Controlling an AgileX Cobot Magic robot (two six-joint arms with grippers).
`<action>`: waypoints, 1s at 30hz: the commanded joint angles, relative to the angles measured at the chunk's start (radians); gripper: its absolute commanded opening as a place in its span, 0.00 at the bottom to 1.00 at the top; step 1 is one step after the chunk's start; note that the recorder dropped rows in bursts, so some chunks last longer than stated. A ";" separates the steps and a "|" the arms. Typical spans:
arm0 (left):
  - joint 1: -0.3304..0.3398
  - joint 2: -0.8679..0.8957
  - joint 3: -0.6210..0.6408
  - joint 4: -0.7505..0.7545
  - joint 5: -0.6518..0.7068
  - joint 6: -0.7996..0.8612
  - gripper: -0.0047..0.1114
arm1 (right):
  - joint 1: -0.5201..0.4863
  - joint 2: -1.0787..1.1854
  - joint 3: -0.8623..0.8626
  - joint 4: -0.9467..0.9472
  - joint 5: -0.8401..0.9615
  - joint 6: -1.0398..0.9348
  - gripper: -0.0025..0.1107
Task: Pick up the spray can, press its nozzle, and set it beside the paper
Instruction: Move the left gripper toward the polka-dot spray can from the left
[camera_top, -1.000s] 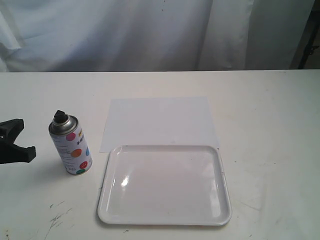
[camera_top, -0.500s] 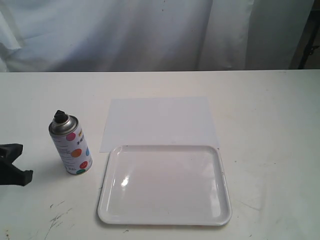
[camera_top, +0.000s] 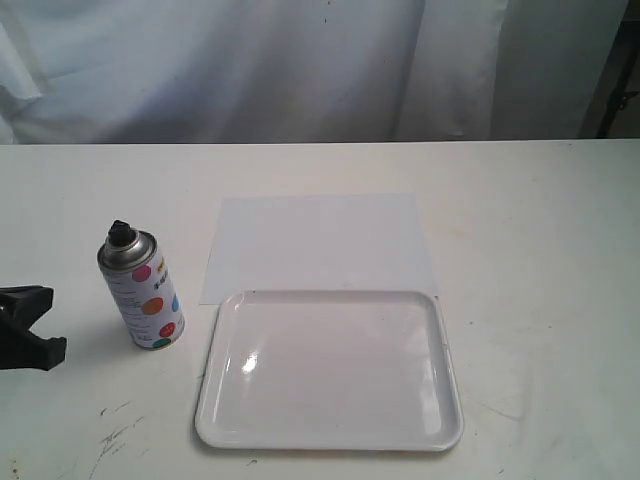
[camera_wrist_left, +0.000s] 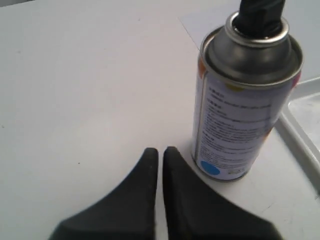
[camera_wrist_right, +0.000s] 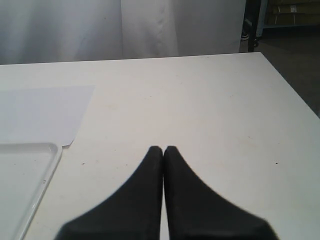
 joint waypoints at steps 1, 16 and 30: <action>-0.005 -0.008 -0.002 0.063 0.006 -0.168 0.23 | -0.001 -0.003 0.003 -0.005 0.000 -0.002 0.02; -0.005 -0.008 -0.002 0.366 -0.103 -0.412 0.43 | -0.001 -0.003 0.003 -0.005 0.000 -0.002 0.02; -0.005 -0.008 -0.002 0.320 -0.152 -0.493 0.94 | -0.001 -0.003 0.003 -0.005 0.000 -0.002 0.02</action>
